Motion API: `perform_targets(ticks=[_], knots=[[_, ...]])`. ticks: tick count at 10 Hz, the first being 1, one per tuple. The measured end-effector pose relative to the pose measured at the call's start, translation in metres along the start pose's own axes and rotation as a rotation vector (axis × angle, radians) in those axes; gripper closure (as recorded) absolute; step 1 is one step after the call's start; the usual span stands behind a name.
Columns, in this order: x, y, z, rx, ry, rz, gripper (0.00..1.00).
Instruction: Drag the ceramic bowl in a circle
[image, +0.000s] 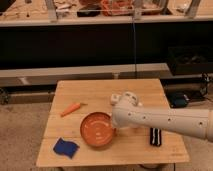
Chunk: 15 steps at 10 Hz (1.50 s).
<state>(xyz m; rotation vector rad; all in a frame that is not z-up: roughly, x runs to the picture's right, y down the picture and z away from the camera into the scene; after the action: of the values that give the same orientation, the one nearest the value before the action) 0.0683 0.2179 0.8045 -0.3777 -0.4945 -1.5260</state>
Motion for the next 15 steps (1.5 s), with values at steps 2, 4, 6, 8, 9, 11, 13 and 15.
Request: perform_targets(ticks=[2,4,6,8,9,11,13,15], knots=[[0.003,-0.014,-0.001,-0.001,-0.001,-0.028,0.97],[0.013,-0.030,-0.013,-0.004,-0.003,-0.140,0.99],[0.014,-0.044,-0.016,-0.012,-0.006,-0.173,0.99],[0.016,-0.065,-0.017,-0.009,-0.001,-0.197,0.99],[0.020,-0.064,-0.018,-0.011,-0.001,-0.209,0.99],[0.030,-0.062,-0.020,-0.018,-0.002,-0.237,0.99],[0.036,-0.070,-0.023,-0.010,-0.003,-0.244,0.99],[0.041,-0.068,-0.025,-0.009,-0.003,-0.248,0.99]])
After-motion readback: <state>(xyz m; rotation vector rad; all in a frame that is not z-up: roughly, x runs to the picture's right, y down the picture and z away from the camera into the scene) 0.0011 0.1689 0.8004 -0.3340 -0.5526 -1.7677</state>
